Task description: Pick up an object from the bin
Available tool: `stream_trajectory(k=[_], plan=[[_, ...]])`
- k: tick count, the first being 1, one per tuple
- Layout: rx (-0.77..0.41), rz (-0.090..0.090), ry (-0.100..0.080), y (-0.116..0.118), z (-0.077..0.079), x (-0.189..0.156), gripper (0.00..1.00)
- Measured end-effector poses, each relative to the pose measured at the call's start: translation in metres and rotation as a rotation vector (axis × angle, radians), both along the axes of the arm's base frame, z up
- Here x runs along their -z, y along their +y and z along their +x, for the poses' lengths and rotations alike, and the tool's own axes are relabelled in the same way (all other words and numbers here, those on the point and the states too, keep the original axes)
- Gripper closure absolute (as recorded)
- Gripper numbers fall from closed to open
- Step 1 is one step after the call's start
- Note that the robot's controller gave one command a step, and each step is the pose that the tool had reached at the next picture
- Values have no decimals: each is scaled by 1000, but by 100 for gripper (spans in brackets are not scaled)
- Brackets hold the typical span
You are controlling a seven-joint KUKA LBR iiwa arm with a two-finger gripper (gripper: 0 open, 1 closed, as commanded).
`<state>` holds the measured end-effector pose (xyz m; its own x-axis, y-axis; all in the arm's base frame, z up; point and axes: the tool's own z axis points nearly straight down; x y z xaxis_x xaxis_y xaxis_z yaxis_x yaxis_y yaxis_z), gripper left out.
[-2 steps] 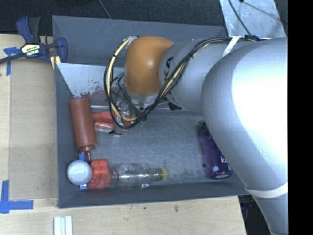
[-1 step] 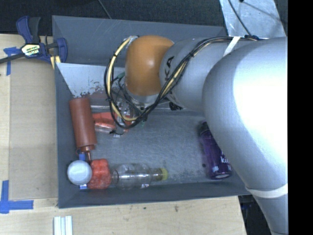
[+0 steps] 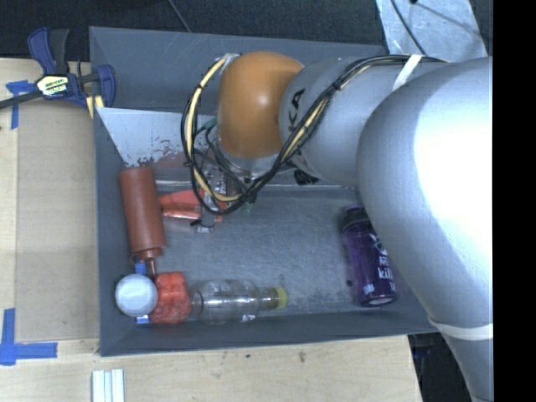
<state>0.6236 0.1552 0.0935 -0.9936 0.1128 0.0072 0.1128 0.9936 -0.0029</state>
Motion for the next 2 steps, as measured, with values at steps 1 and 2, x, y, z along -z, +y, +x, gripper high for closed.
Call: stream_trajectory(k=[1,2], plan=[[0,1,-2,0,1,-21,100],[0,2,-7,0,1,-43,100]])
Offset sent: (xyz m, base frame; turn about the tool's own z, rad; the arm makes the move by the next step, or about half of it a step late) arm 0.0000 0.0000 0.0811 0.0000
